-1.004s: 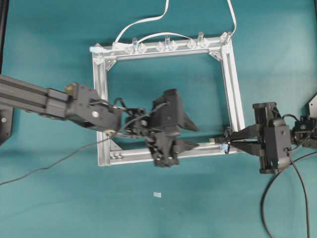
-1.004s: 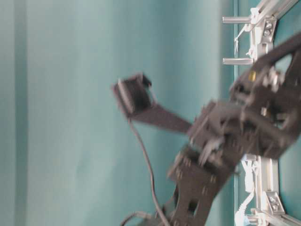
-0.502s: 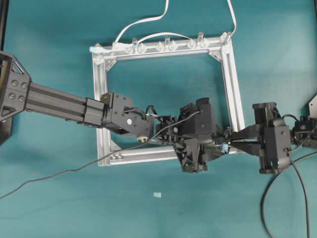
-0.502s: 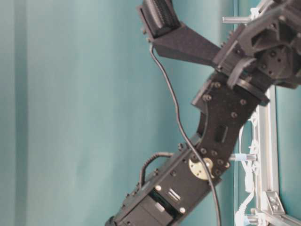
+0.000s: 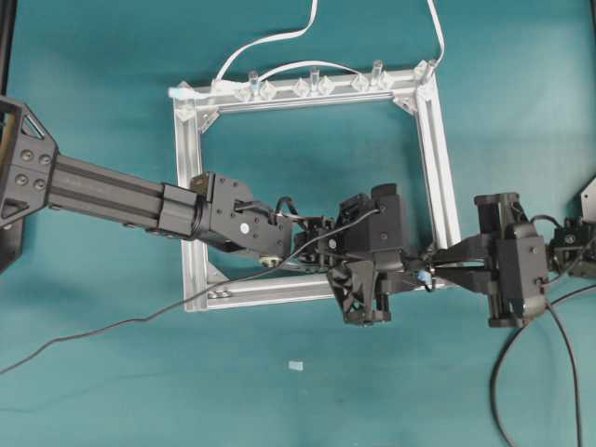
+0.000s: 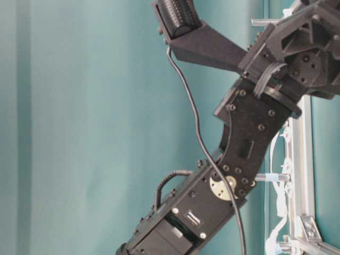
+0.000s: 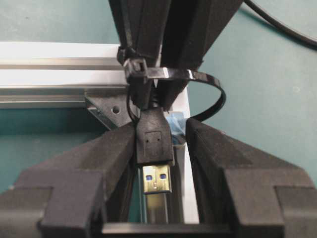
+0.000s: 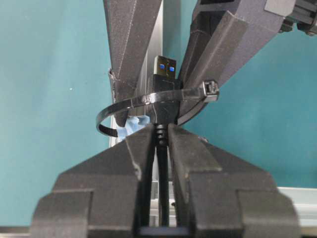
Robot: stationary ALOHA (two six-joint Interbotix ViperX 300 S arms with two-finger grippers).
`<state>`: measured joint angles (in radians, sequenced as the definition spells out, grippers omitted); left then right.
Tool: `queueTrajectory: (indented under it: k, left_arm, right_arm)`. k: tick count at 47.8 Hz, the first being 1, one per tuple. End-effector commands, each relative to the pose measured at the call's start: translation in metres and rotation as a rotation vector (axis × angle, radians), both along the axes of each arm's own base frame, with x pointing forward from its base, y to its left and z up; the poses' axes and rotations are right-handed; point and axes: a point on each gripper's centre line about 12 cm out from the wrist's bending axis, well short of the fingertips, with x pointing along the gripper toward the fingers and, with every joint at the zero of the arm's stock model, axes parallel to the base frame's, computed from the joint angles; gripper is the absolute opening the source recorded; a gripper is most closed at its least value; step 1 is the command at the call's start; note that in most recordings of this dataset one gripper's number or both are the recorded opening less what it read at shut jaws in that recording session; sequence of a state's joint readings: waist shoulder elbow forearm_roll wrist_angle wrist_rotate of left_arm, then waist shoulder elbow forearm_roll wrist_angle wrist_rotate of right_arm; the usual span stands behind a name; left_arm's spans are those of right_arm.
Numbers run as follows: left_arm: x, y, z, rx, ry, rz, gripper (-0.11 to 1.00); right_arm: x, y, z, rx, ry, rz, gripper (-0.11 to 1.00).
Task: Insert the wire through the string loop located on the right side.
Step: 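Open the right gripper and pull it back from the cable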
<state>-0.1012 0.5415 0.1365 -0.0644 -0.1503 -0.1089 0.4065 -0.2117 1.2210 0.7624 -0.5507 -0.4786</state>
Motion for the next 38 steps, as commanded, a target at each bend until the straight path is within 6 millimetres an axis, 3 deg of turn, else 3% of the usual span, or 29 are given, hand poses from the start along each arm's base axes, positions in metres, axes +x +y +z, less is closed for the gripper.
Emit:
queueTrajectory:
  k: [1,38]
  left_arm:
    - [0.0052,-0.0006,0.0341,-0.01,-0.07,0.001,0.33]
    - [0.0045,-0.0014,0.0373,-0.012,-0.071,0.0,0.33]
  right_arm:
    - [0.0045,0.001,0.0052,0.004,-0.022,-0.001,0.12]
    - [0.0009,0.0012,0.0022,-0.007,-0.01,0.02,0.12]
